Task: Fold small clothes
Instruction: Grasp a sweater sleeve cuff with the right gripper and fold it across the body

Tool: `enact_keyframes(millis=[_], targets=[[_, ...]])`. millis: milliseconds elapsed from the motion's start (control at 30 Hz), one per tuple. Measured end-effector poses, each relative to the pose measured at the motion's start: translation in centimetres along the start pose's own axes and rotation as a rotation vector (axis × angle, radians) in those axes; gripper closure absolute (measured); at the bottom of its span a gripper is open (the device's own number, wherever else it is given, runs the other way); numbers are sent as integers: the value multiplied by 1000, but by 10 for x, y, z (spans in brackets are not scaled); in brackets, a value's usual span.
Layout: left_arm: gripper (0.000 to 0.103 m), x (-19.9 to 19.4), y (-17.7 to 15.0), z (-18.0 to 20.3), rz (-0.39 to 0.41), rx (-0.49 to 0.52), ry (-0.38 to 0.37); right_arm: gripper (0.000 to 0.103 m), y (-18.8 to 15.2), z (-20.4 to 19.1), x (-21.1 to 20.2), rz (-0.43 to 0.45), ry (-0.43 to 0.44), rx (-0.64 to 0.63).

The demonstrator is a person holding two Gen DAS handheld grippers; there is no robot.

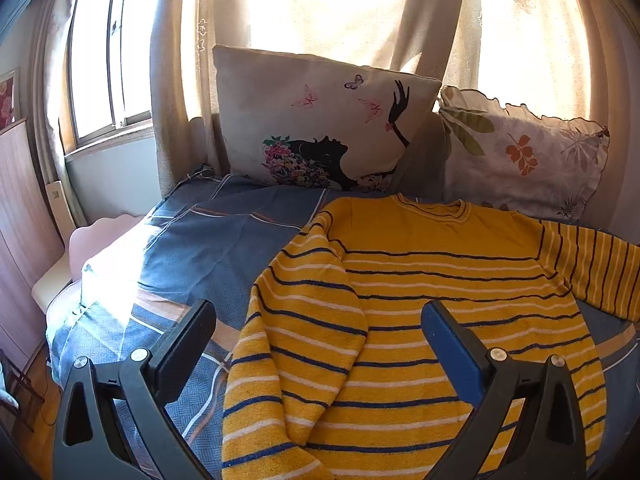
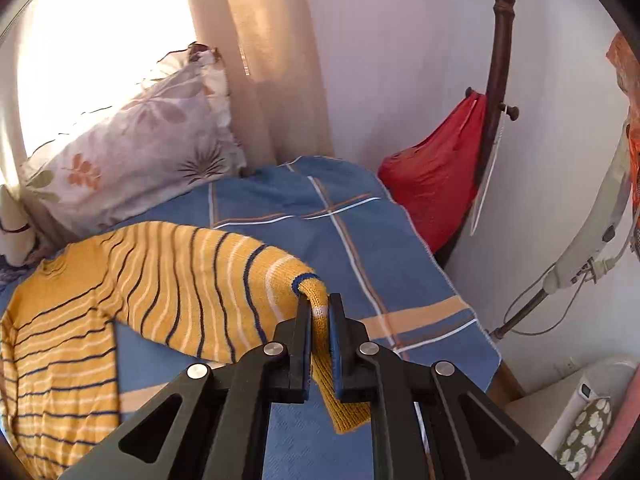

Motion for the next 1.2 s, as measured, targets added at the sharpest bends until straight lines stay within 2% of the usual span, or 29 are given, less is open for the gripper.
enact_keyframes(millis=[67,133,200,267,467,533,633,767,967,1067,1133,1200], targets=[[1,0,-1,-5,-3,-6,9,95,9,0,13,-13,-38,5],[1,-1,-2,-9,0,-7,18,95,11,-10,18,-50,-22,10],[1,-2,-2,-12,4,-6,23,95,14,-31,22,-114,82,20],[1,-2,-2,-13,5,-14,18,95,8,-68,15,-144,171,-10],[1,-7,-5,-14,12,-10,8,95,-29,-217,5,-264,447,-138],[1,-9,-7,-19,11,-10,21,95,-51,-273,7,-297,505,-194],[1,-10,-11,-33,4,-25,49,95,-90,-350,19,-392,582,-240],[1,-4,-18,-49,-22,-51,69,95,-143,-425,42,-493,629,-289],[1,7,-23,-55,-46,-56,76,94,-193,-485,62,-583,709,-285],[1,12,-25,-52,-57,-54,68,90,-208,-503,67,-600,726,-298],[1,15,-26,-50,-62,-53,65,81,-214,-510,72,-602,722,-312],[1,16,-26,-48,-68,-54,61,65,-215,-515,71,-636,764,-301]])
Point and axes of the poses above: each gripper's, at about its wrist camera, not at the fingertips, and x roughly the way its jaws point, z to its right, y to its top, the point moved 6 cm from there along x, roughly the way its jaws point, and after that the axes turned 14 degrees about x, right-handed, at the moved point
